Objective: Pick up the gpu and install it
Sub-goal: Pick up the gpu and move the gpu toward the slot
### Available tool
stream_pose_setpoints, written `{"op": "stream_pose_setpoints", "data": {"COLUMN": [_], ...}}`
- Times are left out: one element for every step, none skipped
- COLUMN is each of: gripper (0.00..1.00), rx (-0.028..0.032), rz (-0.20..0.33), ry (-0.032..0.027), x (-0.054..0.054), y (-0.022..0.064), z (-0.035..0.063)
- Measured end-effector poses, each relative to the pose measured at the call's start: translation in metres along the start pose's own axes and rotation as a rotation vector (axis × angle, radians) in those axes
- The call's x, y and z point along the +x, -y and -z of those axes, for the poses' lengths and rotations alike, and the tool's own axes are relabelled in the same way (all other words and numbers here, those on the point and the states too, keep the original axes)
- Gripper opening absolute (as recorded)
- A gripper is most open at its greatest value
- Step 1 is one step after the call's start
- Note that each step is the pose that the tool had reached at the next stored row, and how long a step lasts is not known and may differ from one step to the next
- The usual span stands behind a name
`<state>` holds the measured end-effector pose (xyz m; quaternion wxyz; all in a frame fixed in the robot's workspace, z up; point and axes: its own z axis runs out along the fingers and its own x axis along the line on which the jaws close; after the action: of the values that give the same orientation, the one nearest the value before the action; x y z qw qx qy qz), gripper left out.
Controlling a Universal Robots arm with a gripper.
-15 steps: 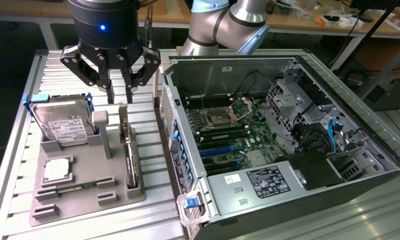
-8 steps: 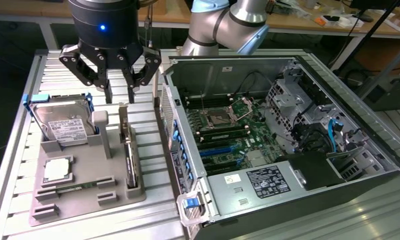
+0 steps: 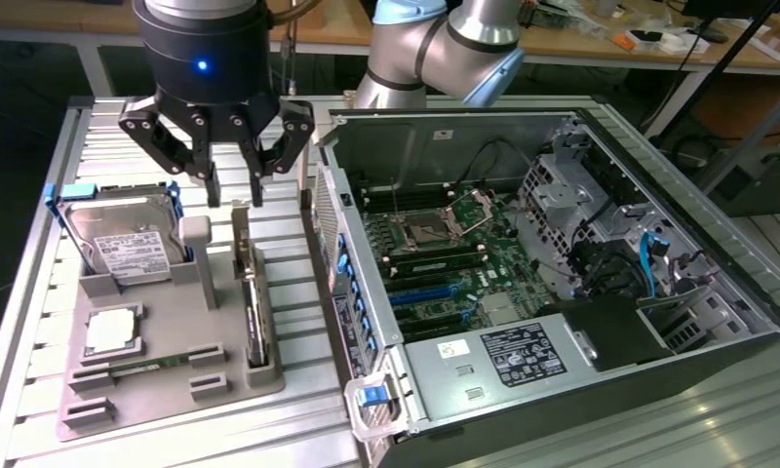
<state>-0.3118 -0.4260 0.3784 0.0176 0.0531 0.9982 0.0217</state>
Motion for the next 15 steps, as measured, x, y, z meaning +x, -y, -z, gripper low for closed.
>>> {"op": "stream_pose_setpoints", "data": {"gripper": [0.42,0.42,0.42,0.42,0.42,0.42,0.42,0.42,0.42,0.42,0.42,0.42,0.42,0.42,0.42], "rx": [0.0000,-0.0001,-0.0001,-0.0002,-0.0002,-0.0002,-0.0003,-0.0002,-0.0003,-0.0003,-0.0002,-0.0004,-0.0003,-0.0004,-0.0003], "rz": [0.000,0.000,0.000,0.000,0.000,0.000,0.000,0.000,0.000,0.000,0.000,0.000,0.000,0.000,0.000], "ry": [0.0002,0.0005,0.0008,0.0011,0.0013,0.0015,0.0018,0.0018,0.0020,0.0021,0.0022,0.0025,0.0026,0.0028,0.0030], "x": [0.000,0.000,0.000,0.000,0.000,0.000,0.000,0.000,0.000,0.000,0.000,0.000,0.000,0.000,0.000], "y": [0.0000,0.0001,0.0002,0.0002,0.0003,0.0004,0.0004,0.0005,0.0007,0.0008,0.0010,0.0012,0.0013,0.0016,0.0019], "z": [-0.0008,-0.0016,-0.0024,-0.0035,-0.0042,-0.0050,-0.0059,-0.0066,-0.0074,-0.0081,-0.0088,-0.0097,-0.0106,-0.0117,-0.0131]}}
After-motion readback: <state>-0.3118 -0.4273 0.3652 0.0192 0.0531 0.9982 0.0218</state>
